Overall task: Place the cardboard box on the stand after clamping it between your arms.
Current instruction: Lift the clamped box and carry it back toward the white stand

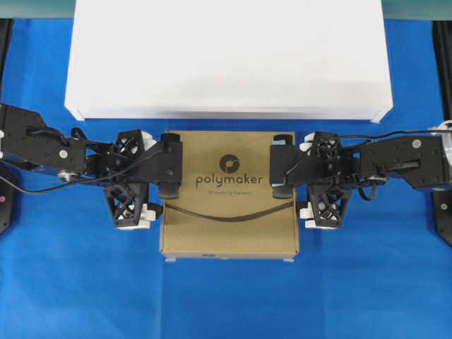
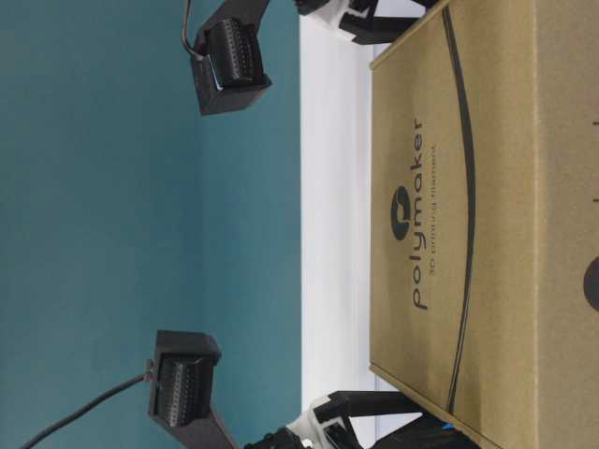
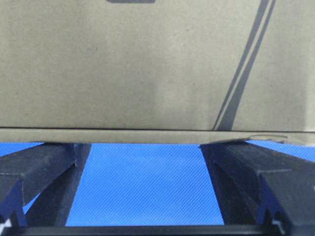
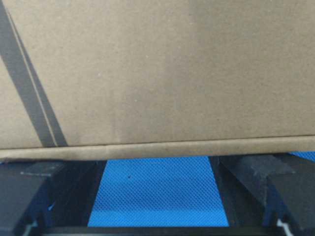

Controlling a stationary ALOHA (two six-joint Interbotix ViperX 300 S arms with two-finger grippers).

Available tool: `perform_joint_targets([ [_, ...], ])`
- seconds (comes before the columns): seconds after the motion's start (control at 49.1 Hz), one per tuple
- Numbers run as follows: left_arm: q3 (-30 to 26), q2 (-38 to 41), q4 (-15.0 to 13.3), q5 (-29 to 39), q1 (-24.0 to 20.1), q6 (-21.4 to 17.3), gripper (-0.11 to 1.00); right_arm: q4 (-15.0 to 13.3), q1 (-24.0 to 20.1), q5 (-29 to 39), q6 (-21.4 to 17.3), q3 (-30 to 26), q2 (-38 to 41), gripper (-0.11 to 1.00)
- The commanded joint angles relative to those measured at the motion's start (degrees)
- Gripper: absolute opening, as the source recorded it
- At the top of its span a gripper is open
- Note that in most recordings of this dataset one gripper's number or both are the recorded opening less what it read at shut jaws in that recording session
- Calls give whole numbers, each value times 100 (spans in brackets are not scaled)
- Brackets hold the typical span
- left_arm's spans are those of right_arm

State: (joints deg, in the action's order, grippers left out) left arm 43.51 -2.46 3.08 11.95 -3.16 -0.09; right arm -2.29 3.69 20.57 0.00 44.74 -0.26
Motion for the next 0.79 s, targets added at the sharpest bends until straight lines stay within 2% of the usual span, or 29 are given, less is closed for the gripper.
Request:
perform_joint_targets([
  [0.0, -360, -185, 0, -9, -9, 97, 86, 35, 70, -9, -44, -352, -220, 99],
  [0.163, -686, -554, 0, 492, -9, 167, 85, 105, 70, 439, -53, -668, -545, 99],
  [0.326, -1310, -993, 0, 1266, 18, 255, 85, 299, 26, 1529, -44, -1222, -932, 99],
  [0.652, -2566, -1327, 0, 2953, 70, 272, 85, 325, -53, 3094, -26, -2487, -1450, 99],
  [0.774, -2812, -1310, 0, 3270, 62, 237, 85, 325, -53, 3419, 53, -2672, -1415, 99],
])
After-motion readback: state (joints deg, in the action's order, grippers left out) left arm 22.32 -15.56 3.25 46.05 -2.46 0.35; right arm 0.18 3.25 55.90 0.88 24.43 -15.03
